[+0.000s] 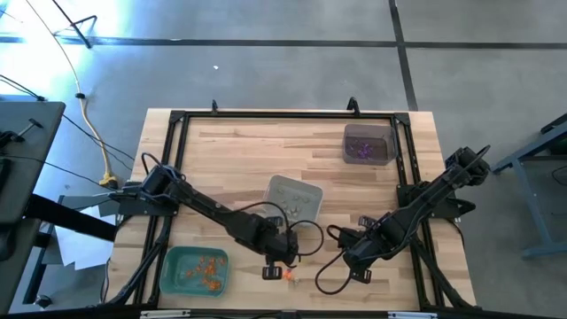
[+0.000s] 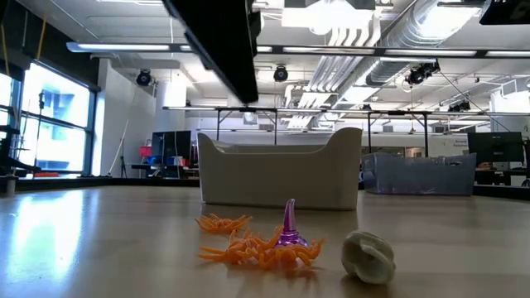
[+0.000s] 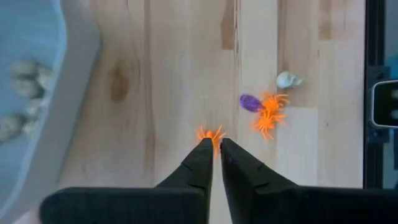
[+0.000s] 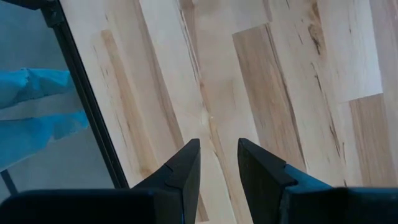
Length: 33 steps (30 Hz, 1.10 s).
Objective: Sort Halloween decoration
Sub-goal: Put the orange spider toy into the green bin
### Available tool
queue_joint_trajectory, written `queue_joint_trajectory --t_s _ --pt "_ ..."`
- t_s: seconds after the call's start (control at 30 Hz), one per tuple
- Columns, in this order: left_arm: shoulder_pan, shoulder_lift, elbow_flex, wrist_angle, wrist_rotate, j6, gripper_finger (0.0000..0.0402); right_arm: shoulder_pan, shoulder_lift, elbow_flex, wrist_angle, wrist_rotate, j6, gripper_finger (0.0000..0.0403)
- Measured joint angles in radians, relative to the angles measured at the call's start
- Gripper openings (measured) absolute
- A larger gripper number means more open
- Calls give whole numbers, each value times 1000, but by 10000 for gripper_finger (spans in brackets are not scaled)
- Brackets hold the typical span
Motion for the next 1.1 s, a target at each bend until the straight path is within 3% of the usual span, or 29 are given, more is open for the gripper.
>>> queue_joint_trajectory --t_s 0.23,0.6,1.1 --pt "-3 24 -78 92 31 -32 83 0 0 0 -1 3 0 100" --pt "-4 105 -78 147 53 20 175 -7 0 0 -3 -1 -23 100" --pt "-7 178 -72 132 22 16 189 -7 0 0 7 -1 -26 100"
